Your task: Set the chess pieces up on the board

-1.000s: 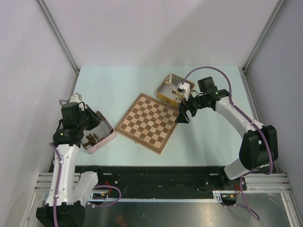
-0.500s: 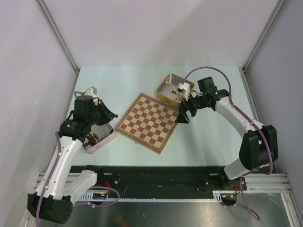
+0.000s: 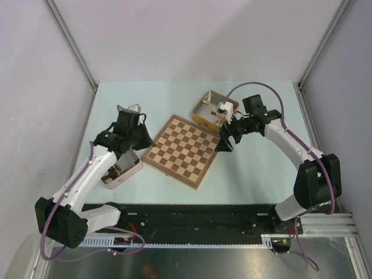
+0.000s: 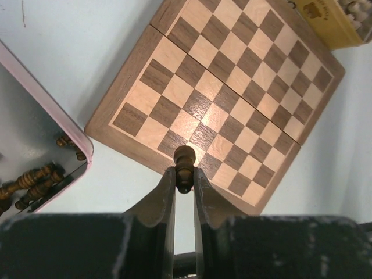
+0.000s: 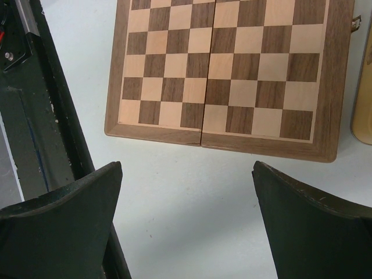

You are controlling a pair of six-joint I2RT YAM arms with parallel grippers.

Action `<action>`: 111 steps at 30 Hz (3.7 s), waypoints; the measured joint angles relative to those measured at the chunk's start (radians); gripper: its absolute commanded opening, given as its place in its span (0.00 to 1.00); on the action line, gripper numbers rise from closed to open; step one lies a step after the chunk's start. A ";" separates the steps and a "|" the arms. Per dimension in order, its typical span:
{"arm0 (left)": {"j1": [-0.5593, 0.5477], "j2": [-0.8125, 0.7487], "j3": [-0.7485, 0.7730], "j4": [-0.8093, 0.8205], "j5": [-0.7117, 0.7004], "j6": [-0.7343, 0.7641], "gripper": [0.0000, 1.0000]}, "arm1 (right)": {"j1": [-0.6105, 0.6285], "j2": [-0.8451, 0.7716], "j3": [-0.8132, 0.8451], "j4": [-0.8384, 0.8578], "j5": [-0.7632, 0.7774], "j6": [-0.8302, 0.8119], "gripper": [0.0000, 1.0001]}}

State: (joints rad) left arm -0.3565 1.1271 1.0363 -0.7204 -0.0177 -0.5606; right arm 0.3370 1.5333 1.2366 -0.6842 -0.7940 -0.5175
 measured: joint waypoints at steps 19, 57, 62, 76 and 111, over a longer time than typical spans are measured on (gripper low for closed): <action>-0.075 0.278 0.041 0.001 -0.098 0.002 0.10 | 0.000 0.013 0.000 -0.014 0.000 -0.003 1.00; -0.092 0.399 0.073 -0.026 -0.225 -0.043 0.10 | 0.000 0.029 0.000 -0.023 -0.001 -0.003 1.00; -0.092 0.426 0.081 -0.027 -0.227 -0.043 0.11 | 0.000 0.029 0.000 -0.023 -0.001 -0.003 1.00; -0.103 0.429 0.084 -0.028 -0.194 -0.042 0.11 | 0.000 0.029 0.000 -0.023 -0.001 -0.004 1.00; -0.195 0.410 0.072 -0.076 -0.189 -0.105 0.12 | 0.000 0.038 0.001 -0.040 -0.001 -0.007 1.00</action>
State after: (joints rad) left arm -0.5518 1.5372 1.1088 -0.7959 -0.2066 -0.6659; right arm 0.3374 1.5711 1.2377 -0.7246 -0.7948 -0.5247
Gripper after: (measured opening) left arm 0.167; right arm 0.994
